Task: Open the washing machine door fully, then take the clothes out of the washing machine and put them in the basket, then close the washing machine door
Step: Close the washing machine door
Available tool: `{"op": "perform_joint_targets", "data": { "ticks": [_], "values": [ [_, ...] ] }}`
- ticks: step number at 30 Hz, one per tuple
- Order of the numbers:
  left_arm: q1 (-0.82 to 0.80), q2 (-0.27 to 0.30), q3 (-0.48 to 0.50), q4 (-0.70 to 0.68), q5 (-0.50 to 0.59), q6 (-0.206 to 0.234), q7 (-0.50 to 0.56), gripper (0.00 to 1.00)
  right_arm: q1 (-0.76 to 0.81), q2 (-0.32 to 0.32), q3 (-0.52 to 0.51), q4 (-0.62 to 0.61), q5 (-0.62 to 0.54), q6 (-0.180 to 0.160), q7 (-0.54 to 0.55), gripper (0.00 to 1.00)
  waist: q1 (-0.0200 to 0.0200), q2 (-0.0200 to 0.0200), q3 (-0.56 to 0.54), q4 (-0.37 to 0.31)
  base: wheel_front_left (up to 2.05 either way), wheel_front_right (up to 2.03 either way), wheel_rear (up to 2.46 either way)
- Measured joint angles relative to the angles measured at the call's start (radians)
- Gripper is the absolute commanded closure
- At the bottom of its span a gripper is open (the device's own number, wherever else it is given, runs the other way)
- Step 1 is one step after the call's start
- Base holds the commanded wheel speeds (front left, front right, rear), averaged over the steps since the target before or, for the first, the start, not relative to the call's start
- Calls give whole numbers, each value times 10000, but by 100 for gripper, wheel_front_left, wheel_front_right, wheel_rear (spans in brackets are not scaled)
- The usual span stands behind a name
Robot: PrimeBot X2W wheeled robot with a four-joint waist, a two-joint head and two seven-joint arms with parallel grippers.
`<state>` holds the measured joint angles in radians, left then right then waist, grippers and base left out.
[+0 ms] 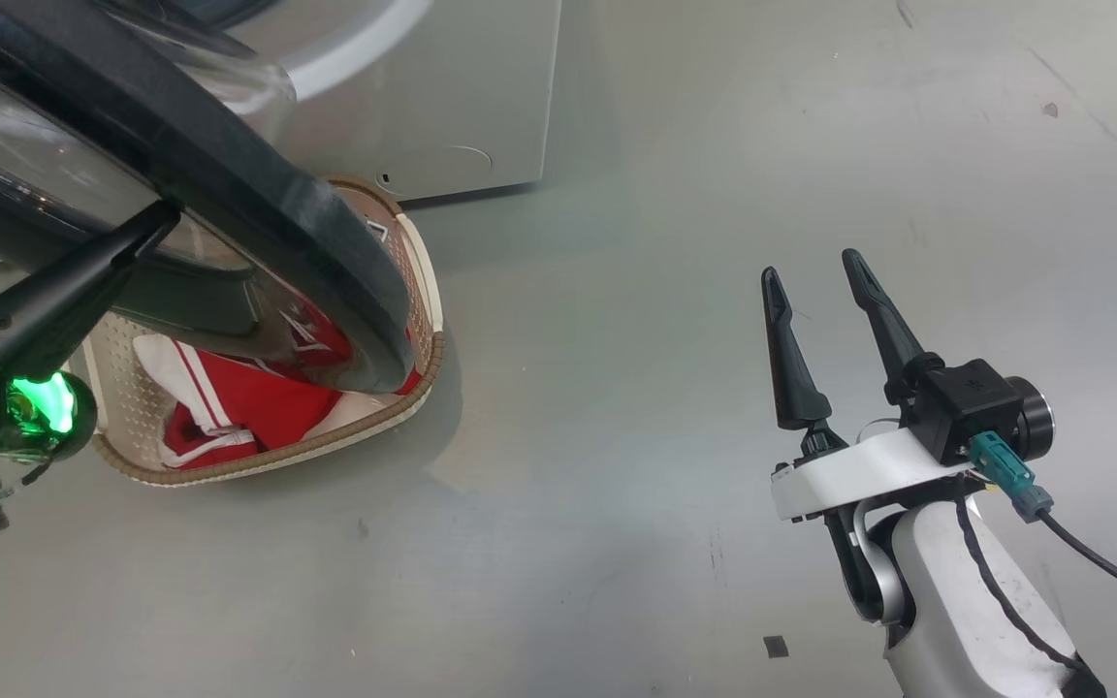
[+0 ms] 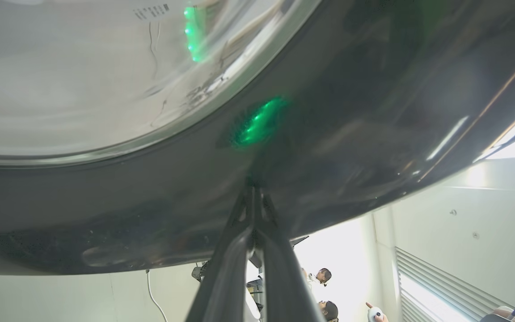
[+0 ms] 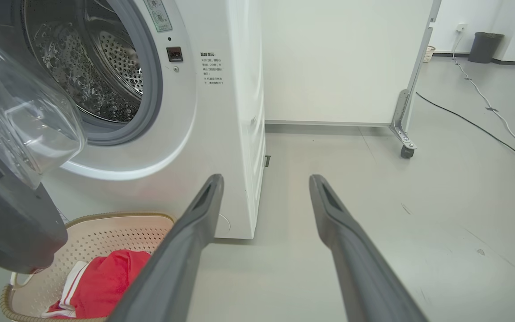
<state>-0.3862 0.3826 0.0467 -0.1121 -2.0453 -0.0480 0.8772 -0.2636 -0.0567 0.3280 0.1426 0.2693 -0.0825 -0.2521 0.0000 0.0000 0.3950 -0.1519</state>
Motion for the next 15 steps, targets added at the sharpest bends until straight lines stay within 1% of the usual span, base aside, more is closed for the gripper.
{"op": "perform_joint_targets", "data": {
  "ticks": [6, 15],
  "values": [
    [-527, -221, -115, 130, 59, 2, -234, 100, -35, 0, 10, -65, 67, -10, 0, 0, 0, 0, 292, -298, 0, 0, 0],
    [-1570, -502, -144, 863, 362, 6, -834, 100, -243, 8, 201, -251, 399, -82, 0, 0, 0, 1, 727, -749, 0, 0, 0]
  ]
}}
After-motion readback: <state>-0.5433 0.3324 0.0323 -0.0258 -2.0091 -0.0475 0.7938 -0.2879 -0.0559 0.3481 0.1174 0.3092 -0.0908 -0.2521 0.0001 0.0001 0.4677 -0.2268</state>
